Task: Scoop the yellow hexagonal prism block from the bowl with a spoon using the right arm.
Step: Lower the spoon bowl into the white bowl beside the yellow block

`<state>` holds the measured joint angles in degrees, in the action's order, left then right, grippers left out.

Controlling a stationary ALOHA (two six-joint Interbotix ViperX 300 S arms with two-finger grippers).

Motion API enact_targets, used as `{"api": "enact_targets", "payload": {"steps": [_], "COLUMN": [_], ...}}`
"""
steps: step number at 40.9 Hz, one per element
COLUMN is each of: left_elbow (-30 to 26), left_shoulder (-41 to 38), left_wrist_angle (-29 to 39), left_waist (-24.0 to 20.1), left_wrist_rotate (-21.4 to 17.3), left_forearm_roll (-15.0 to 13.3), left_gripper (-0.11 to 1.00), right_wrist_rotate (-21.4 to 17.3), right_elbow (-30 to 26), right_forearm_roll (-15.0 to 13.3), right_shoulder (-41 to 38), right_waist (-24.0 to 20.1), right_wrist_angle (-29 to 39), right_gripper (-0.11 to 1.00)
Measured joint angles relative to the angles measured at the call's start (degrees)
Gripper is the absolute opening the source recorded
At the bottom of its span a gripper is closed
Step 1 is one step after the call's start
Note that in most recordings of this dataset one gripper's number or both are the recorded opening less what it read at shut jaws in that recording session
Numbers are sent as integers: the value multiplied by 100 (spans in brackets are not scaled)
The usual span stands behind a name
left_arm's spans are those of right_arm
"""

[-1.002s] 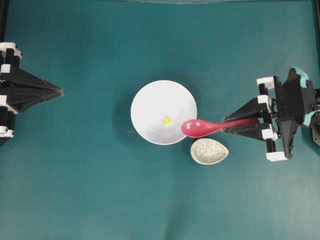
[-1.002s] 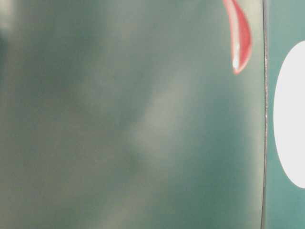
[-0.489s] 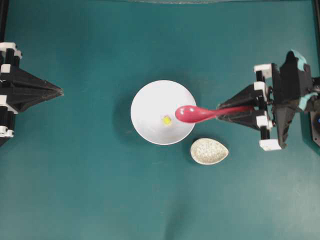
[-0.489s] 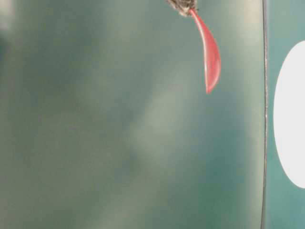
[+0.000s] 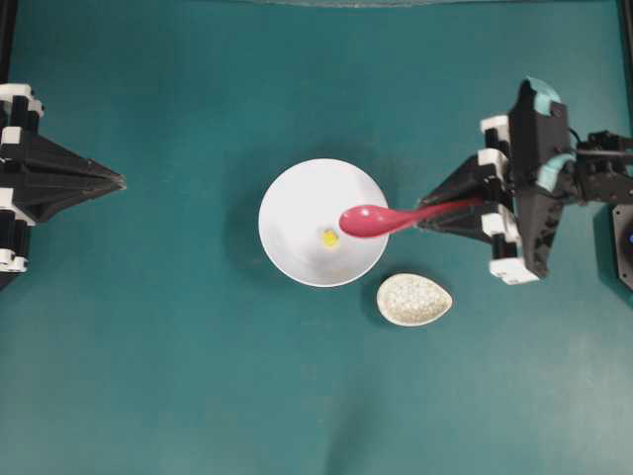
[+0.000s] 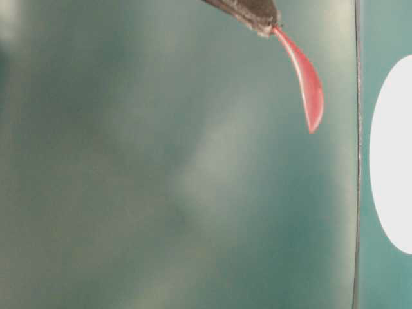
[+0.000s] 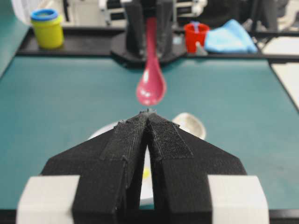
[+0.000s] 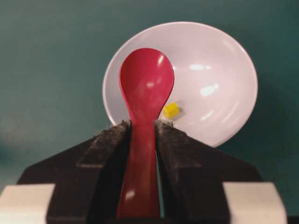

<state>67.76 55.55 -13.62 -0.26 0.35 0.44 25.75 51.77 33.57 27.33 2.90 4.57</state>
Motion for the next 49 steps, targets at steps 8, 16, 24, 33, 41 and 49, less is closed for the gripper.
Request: {"api": "enact_targets", "payload": {"steps": [8, 16, 24, 33, 41, 49], "left_elbow": [-35, -97, -149, -167, -167, -167], "left_shoulder": [9, 246, 510, 510, 325, 105], "left_wrist_angle": [-9, 149, 571, 598, 483, 281], "left_waist": [0, 0, 0, 0, 0, 0], "left_wrist_rotate": [79, 167, 167, 185, 123, 44], "left_forearm_roll": [0, 9, 0, 9, 0, 0], "left_gripper": [1, 1, 1, 1, 1, 1], "right_wrist_rotate": [-18, -53, -62, -62, -105, -299], "right_elbow": [-281, -615, -879, -1063, -1143, -1222], "right_forearm_roll": [0, 0, -9, -26, -18, -18], "right_shoulder": [-272, -536, -791, -1020, -1116, -1213], "right_waist": [246, 448, 589, 598, 598, 598], "right_wrist_angle": [369, 756, 1169, 1468, 1556, 1705], "right_gripper": [25, 25, 25, 25, 25, 25]}}
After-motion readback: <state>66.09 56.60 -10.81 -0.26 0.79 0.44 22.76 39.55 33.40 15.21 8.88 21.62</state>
